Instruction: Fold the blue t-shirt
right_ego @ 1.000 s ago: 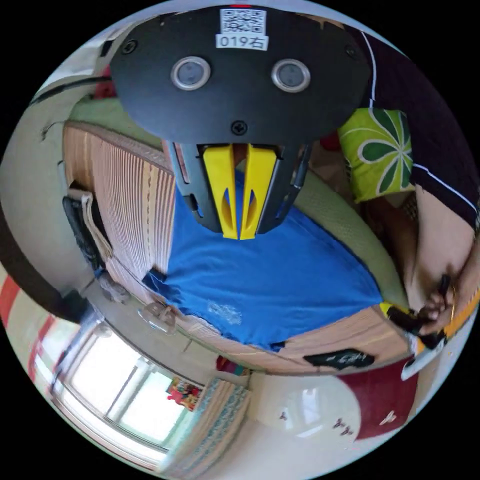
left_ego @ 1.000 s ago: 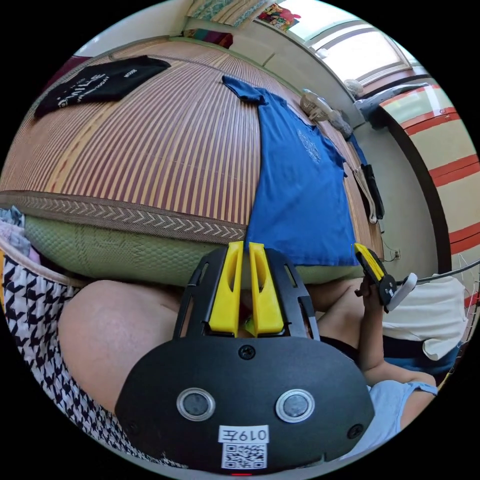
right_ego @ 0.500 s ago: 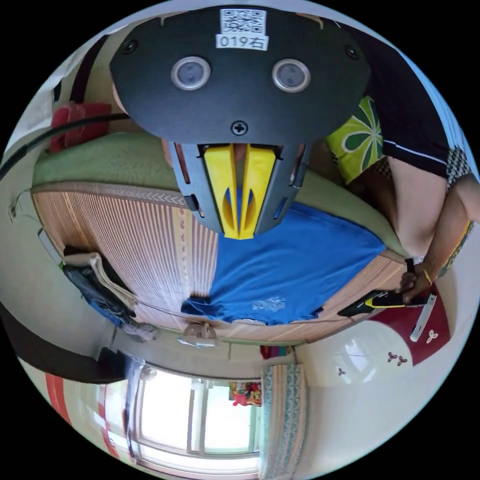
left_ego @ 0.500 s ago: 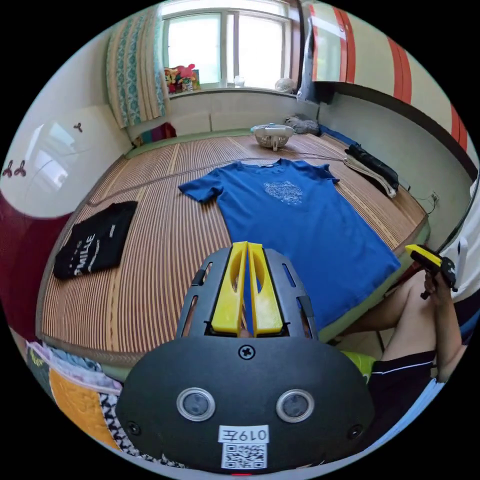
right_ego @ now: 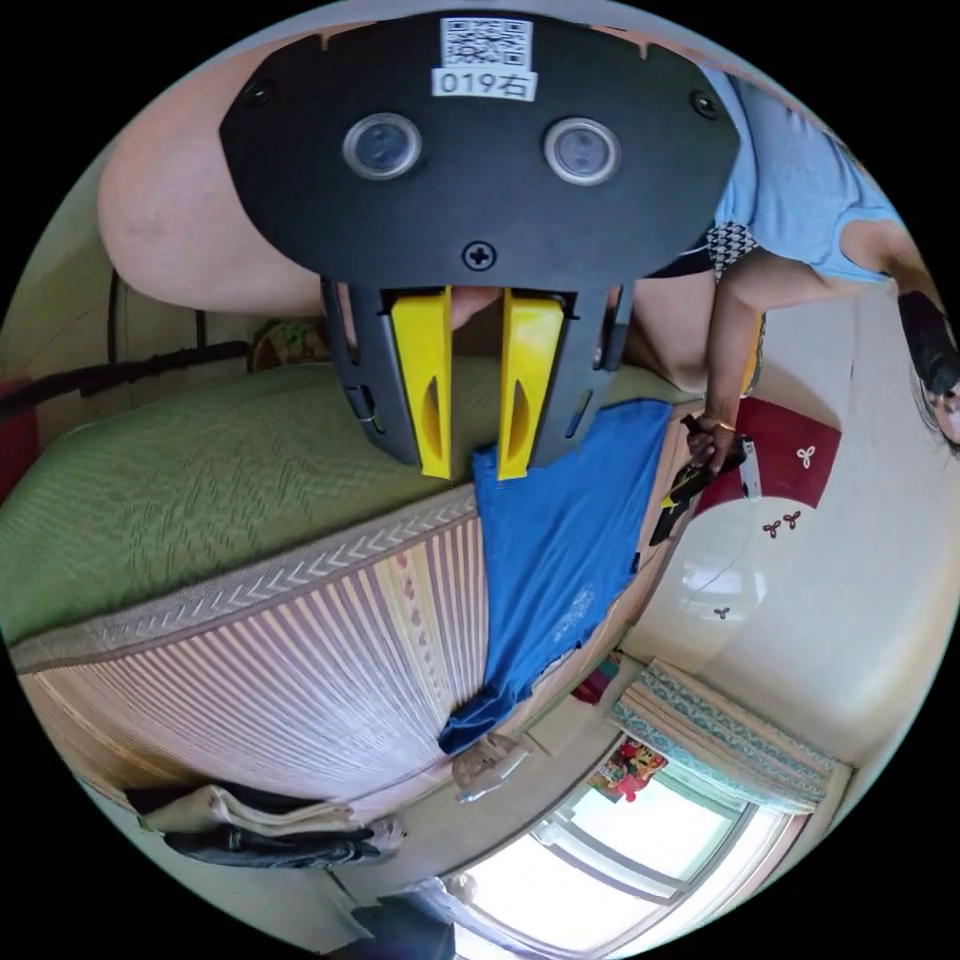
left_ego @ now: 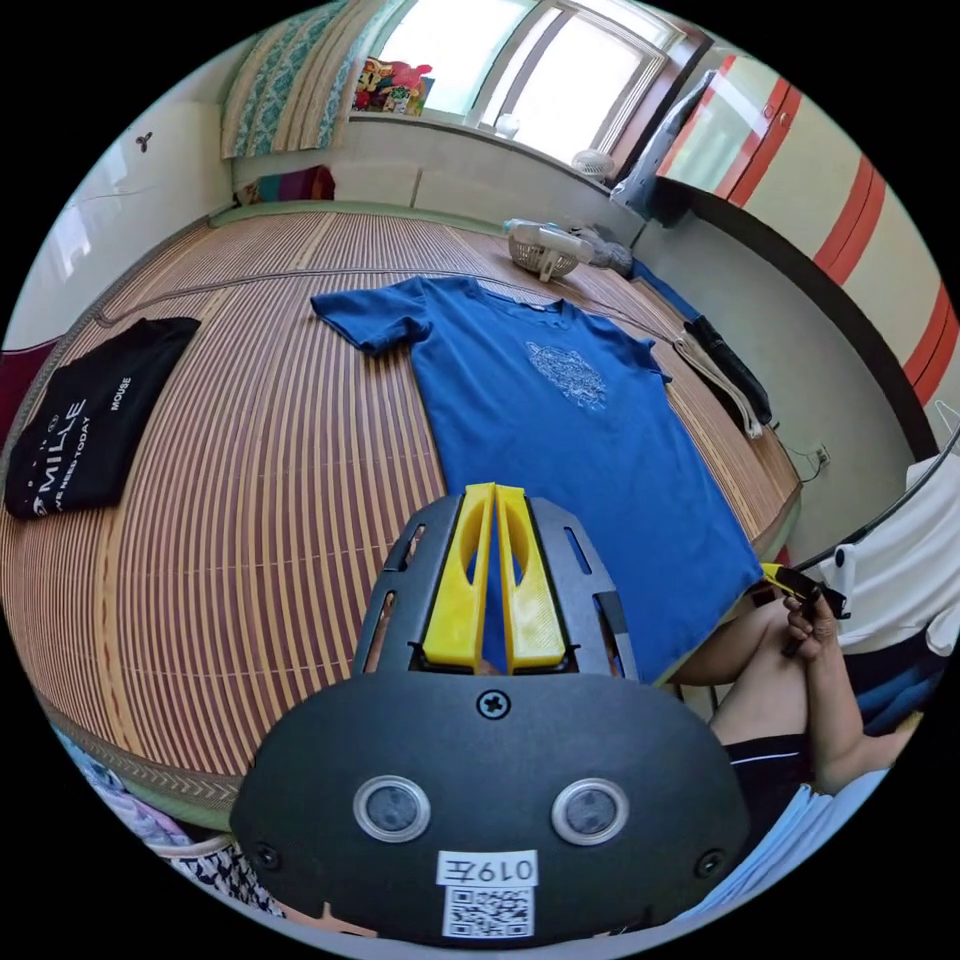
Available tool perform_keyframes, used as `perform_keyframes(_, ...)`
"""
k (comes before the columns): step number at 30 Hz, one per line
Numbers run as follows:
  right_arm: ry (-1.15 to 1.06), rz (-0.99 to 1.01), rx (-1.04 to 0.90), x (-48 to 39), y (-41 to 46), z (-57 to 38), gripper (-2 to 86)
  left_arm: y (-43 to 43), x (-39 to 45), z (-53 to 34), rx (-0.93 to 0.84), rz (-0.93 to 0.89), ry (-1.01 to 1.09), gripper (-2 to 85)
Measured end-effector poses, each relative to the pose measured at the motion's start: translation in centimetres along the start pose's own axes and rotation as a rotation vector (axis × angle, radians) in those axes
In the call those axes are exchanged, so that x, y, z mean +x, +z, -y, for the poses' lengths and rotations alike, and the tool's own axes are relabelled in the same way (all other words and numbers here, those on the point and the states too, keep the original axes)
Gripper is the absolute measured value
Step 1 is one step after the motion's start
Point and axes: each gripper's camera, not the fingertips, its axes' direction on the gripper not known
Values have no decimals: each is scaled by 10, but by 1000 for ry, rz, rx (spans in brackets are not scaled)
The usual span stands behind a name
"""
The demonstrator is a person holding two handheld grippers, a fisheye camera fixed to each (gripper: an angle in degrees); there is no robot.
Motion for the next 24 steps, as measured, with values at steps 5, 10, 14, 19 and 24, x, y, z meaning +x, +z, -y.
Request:
perform_keyframes(5, 19, 26, -26, 16, 8, 5, 95, 15, 5, 9, -15, -15, -8, 8)
perform_keyframes(10, 60, 100, 6, 36, 2, -1, 76, 26, 7, 14, -29, -4, -9, 8)
perform_keyframes(14, 86, 131, 26, 43, 12, -7, 74, 37, -1, 19, -33, -39, -46, 8)
perform_keyframes(19, 128, 188, 56, 54, 19, -17, 26, 57, -9, 24, -73, -98, -97, 7)
perform_keyframes(24, 121, 157, 61, 43, 15, -21, 0, 68, 0, 29, -91, -16, -74, 8)
